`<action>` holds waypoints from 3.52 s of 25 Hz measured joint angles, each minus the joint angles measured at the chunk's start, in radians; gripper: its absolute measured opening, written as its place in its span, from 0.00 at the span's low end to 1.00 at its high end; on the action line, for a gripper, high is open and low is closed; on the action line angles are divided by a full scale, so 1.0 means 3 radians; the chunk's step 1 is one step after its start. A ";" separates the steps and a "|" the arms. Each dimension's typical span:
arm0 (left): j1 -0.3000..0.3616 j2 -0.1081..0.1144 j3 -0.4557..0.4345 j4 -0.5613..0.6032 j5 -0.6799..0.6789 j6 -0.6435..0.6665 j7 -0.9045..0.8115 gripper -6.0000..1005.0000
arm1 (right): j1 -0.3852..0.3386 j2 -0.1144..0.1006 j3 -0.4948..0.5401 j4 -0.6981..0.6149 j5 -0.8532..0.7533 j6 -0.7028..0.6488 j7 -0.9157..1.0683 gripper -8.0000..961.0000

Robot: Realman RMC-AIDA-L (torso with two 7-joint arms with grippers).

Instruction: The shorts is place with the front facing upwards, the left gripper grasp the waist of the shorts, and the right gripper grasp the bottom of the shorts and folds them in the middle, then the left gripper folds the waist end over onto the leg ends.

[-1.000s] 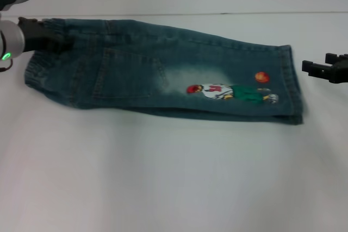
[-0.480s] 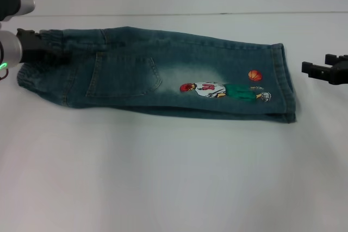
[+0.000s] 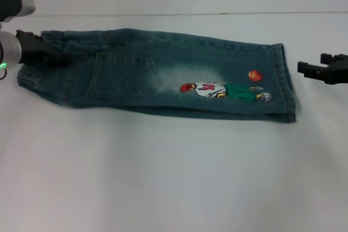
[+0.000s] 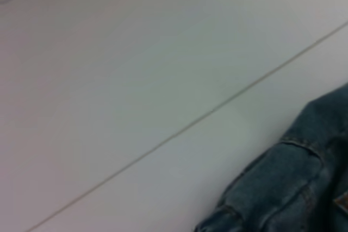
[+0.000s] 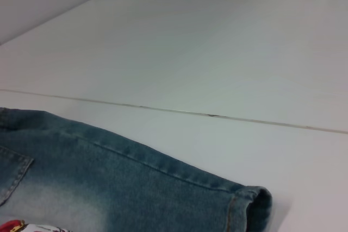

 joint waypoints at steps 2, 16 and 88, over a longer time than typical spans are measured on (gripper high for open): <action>0.0010 0.0004 -0.0023 0.0022 0.0000 -0.0050 -0.0005 0.70 | 0.0003 0.0000 0.0000 0.0000 0.0000 0.0000 0.0000 0.82; 0.0410 -0.0089 -0.0197 0.0641 -0.0348 -0.0132 -0.0137 0.70 | -0.0038 0.0005 -0.0003 0.0000 0.0335 -0.0245 -0.0332 0.81; 0.0674 0.0071 -0.0693 -0.0317 -0.1580 0.0312 0.1895 0.67 | -0.0205 0.0015 -0.0279 0.0694 0.0818 -0.1445 -0.1977 0.81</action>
